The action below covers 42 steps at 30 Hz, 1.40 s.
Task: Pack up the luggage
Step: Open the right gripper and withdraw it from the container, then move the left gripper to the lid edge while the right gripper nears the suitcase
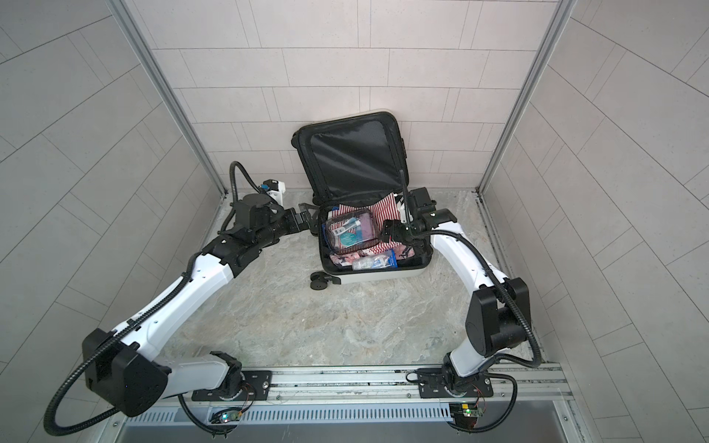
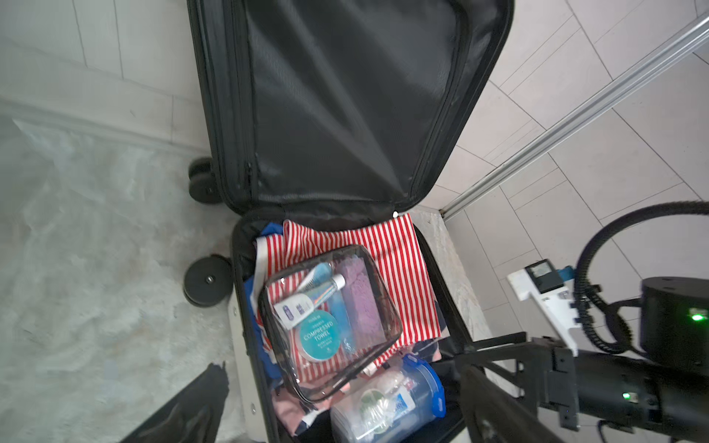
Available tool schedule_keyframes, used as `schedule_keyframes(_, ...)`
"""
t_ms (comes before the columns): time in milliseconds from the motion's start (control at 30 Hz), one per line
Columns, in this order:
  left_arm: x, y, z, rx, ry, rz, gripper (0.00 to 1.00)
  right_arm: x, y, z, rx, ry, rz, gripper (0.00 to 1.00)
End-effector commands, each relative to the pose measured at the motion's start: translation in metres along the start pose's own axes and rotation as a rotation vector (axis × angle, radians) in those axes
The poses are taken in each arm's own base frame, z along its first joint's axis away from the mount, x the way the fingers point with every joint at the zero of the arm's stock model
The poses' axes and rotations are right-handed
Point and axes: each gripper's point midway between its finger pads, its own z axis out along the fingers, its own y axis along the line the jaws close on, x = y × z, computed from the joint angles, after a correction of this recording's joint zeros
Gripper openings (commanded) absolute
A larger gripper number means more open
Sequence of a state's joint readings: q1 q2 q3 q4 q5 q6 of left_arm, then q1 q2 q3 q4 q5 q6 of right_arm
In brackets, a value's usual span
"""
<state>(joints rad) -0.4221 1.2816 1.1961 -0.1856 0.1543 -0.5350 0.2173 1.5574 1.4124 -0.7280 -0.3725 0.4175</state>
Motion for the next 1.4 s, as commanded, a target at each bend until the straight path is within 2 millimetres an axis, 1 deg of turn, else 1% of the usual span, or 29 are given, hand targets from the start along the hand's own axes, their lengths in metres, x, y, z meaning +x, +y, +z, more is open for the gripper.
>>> schedule_keyframes(0, -0.043, -0.006, -0.026, -0.052, -0.125, 0.108, 1.00, -0.019, -0.006, -0.044, 0.099, -0.098, -0.062, 0.93)
schedule_keyframes(67, -0.058, -0.009, -0.034, -0.072, -0.170, 0.154, 1.00, -0.032, -0.006, -0.065, 0.135, -0.168, -0.080, 0.96)
schedule_keyframes(133, -0.070, -0.015, -0.041, -0.068, -0.197, 0.206, 1.00, -0.043, -0.008, -0.082, 0.175, -0.236, -0.099, 0.99)
schedule_keyframes(233, -0.084, -0.019, -0.051, -0.091, -0.226, 0.255, 1.00, -0.058, -0.019, -0.108, 0.262, -0.357, -0.080, 0.99)
schedule_keyframes(300, -0.090, -0.021, -0.055, -0.096, -0.239, 0.280, 1.00, -0.065, -0.025, -0.126, 0.318, -0.432, -0.079, 1.00)
schedule_keyframes(367, -0.093, -0.021, -0.058, -0.103, -0.255, 0.291, 1.00, -0.073, -0.034, -0.150, 0.382, -0.535, -0.050, 0.99)
schedule_keyframes(467, -0.093, -0.022, -0.059, -0.077, -0.313, 0.294, 1.00, -0.080, -0.046, -0.176, 0.438, -0.673, 0.013, 0.99)
schedule_keyframes(533, -0.090, -0.021, -0.059, -0.068, -0.323, 0.287, 1.00, -0.080, -0.051, -0.183, 0.431, -0.734, 0.027, 0.99)
schedule_keyframes(633, -0.085, -0.023, -0.055, -0.049, -0.301, 0.305, 1.00, -0.077, -0.064, -0.187, 0.441, -0.709, 0.068, 0.99)
schedule_keyframes(700, -0.084, -0.016, -0.047, -0.081, -0.276, 0.298, 1.00, -0.077, -0.065, -0.179, 0.408, -0.654, 0.054, 1.00)
schedule_keyframes(767, -0.084, -0.004, -0.034, -0.120, -0.233, 0.271, 1.00, -0.078, -0.063, -0.169, 0.377, -0.618, 0.038, 1.00)
schedule_keyframes(833, -0.083, 0.004, -0.021, -0.125, -0.199, 0.248, 1.00, -0.079, -0.059, -0.159, 0.339, -0.593, 0.025, 0.99)
schedule_keyframes(933, -0.086, 0.016, -0.009, -0.131, -0.197, 0.205, 0.98, -0.080, -0.059, -0.145, 0.316, -0.564, 0.042, 0.97)
schedule_keyframes(1000, -0.089, 0.024, -0.001, -0.132, -0.198, 0.177, 0.97, -0.077, -0.061, -0.132, 0.305, -0.534, 0.054, 0.97)
schedule_keyframes(1067, -0.091, 0.035, 0.010, -0.127, -0.181, 0.141, 0.97, -0.073, -0.061, -0.115, 0.282, -0.484, 0.065, 0.94)
schedule_keyframes(1100, -0.092, 0.040, 0.016, -0.121, -0.168, 0.126, 0.95, -0.071, -0.062, -0.109, 0.273, -0.458, 0.073, 0.93)
schedule_keyframes(1133, -0.093, 0.045, 0.022, -0.110, -0.158, 0.111, 0.90, -0.067, -0.061, -0.101, 0.258, -0.428, 0.078, 0.92)
schedule_keyframes(1267, -0.103, 0.073, 0.045, -0.107, -0.154, 0.031, 0.76, -0.056, -0.057, -0.068, 0.189, -0.322, 0.092, 0.84)
schedule_keyframes(1300, -0.105, 0.080, 0.052, -0.107, -0.155, 0.022, 0.74, -0.054, -0.056, -0.061, 0.170, -0.304, 0.096, 0.82)
schedule_keyframes(1367, -0.110, 0.089, 0.064, -0.093, -0.168, 0.008, 0.70, -0.048, -0.047, -0.047, 0.111, -0.261, 0.068, 0.80)
